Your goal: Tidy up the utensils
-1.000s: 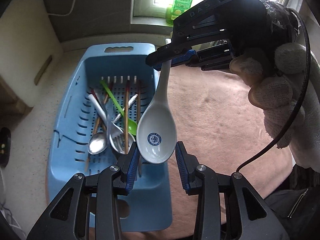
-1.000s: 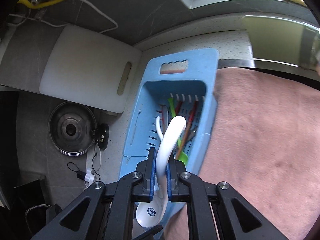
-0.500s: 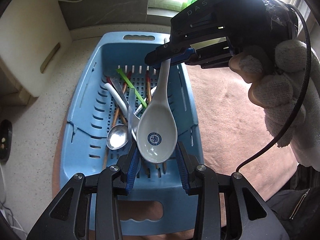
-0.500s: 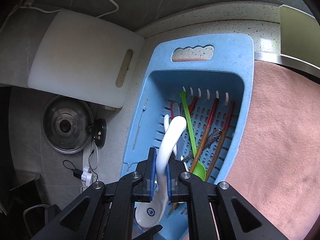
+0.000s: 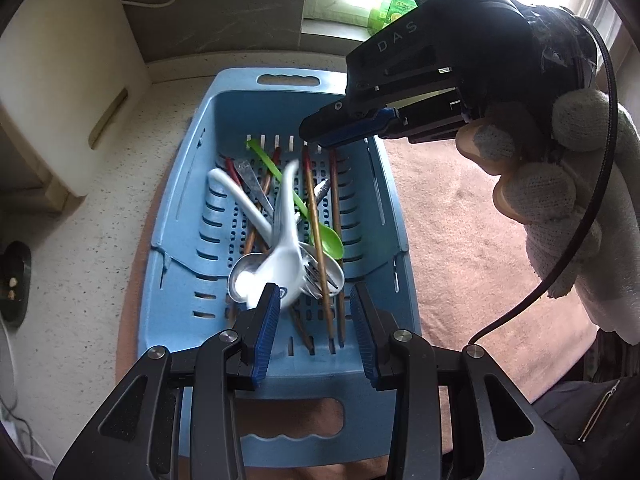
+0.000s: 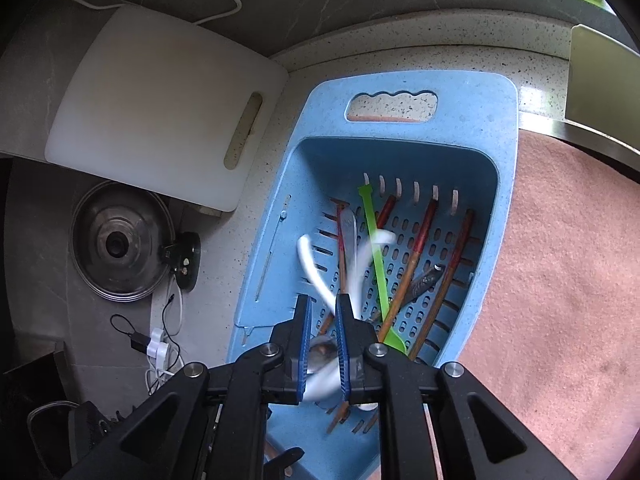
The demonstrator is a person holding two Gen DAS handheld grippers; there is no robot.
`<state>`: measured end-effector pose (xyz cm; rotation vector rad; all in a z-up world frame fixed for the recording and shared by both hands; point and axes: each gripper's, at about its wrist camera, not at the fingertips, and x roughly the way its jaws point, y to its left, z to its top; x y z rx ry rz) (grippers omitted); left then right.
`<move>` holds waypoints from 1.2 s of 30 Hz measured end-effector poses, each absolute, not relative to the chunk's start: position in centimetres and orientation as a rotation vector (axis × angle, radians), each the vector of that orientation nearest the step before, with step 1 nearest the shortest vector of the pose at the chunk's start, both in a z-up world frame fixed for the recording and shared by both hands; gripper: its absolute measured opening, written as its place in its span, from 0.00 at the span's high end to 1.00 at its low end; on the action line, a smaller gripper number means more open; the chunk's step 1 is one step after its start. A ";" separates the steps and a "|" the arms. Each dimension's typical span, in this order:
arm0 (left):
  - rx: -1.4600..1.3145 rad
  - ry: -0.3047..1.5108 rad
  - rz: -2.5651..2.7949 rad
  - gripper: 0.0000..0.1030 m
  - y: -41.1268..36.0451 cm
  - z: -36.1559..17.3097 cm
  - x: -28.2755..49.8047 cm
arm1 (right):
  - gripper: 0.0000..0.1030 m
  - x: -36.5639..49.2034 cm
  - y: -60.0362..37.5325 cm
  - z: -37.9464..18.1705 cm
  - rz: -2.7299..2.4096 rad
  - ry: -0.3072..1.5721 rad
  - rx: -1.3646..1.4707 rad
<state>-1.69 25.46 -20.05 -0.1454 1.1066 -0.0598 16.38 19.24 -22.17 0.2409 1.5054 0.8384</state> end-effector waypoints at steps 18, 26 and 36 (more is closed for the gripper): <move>-0.227 1.010 0.099 0.41 22.1 -16.0 -4.4 | 0.68 13.5 14.3 -17.7 0.960 1.370 0.071; -0.311 0.923 0.242 0.34 18.8 -14.4 -6.6 | 0.55 10.9 8.3 -14.9 0.994 1.258 0.024; -0.311 0.778 0.381 0.34 14.6 -10.5 -9.0 | 0.52 8.0 0.5 -10.8 0.975 1.094 0.011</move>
